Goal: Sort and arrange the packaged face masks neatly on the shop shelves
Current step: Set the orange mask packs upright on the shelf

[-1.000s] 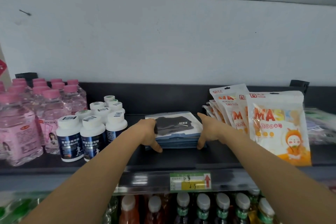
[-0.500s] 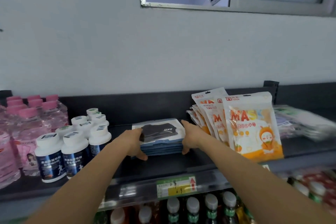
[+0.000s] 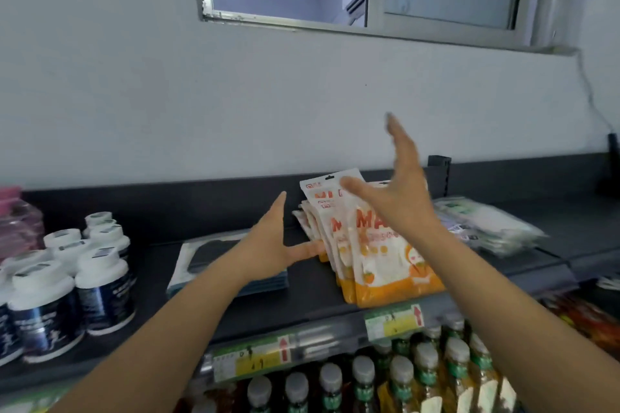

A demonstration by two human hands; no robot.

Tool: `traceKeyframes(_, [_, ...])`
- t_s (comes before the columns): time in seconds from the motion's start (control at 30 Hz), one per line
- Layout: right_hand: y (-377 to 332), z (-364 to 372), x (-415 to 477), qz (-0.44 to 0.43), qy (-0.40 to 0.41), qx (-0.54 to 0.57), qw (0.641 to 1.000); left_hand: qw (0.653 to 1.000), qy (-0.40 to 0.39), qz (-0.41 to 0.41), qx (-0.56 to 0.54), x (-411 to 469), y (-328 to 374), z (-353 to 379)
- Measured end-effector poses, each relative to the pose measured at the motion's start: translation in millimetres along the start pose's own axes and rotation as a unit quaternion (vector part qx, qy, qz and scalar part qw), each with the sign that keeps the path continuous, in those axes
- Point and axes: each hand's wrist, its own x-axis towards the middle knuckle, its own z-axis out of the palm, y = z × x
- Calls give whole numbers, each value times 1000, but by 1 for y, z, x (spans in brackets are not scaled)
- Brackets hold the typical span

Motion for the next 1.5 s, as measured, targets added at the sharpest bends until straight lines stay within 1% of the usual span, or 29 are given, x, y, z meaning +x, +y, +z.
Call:
traceKeyframes(0.03, [17, -17, 2, 40, 25, 18, 999, 999, 2, -1, -40, 1, 8, 10])
traceKeyframes(0.1, [45, -45, 2, 125, 32, 71, 989, 992, 12, 5, -122, 6, 22, 31])
traceKeyframes(0.17, [69, -62, -3, 176, -5, 108, 978, 987, 26, 20, -160, 9, 41, 52])
traceKeyframes(0.23, [89, -68, -10, 204, -56, 105, 972, 981, 48, 39, -185, 21, 43, 73])
traceKeyframes(0.33, [109, -68, -14, 239, -116, 114, 957, 979, 97, 38, -174, 33, 44, 97])
traceKeyframes(0.43, [123, -63, -18, 255, -148, 179, 939, 983, 130, 21, -130, 38, 43, 114])
traceKeyframes(0.47, [127, -61, -19, 255, -152, 205, 932, 983, 131, 16, -131, 38, 41, 117])
traceKeyframes(0.53, [136, -56, -22, 256, -162, 245, 921, 978, 117, -9, -170, 36, 40, 121])
traceKeyframes(0.6, [145, -51, -23, 268, -164, 267, 911, 971, 106, -33, -213, 34, 37, 123])
traceKeyframes(0.67, [150, -49, -22, 285, -175, 295, 895, 967, 107, -44, -226, 29, 38, 123])
traceKeyframes(0.77, [155, -47, -17, 311, -197, 313, 875, 966, 104, -67, -229, 25, 41, 120])
traceKeyframes(0.87, [163, -41, -14, 354, -214, 339, 845, 964, 105, -83, -228, 21, 42, 119])
traceKeyframes(0.93, [168, -35, -14, 372, -225, 346, 832, 966, 102, -90, -219, 21, 40, 118])
traceKeyframes(1.03, [173, -28, -13, 377, -232, 365, 819, 970, 84, -98, -205, 21, 40, 114])
traceKeyframes(1.1, [174, -24, -11, 371, -247, 381, 810, 967, 75, -107, -218, 21, 37, 111])
traceKeyframes(1.23, [172, -20, -12, 353, -261, 381, 814, 958, 57, -124, -253, 20, 28, 108])
traceKeyframes(1.37, [171, -16, -13, 352, -280, 375, 811, 958, 55, -118, -256, 19, 24, 108])
traceKeyframes(1.5, [171, -11, -13, 368, -302, 372, 797, 957, 66, -109, -262, 17, 24, 108])
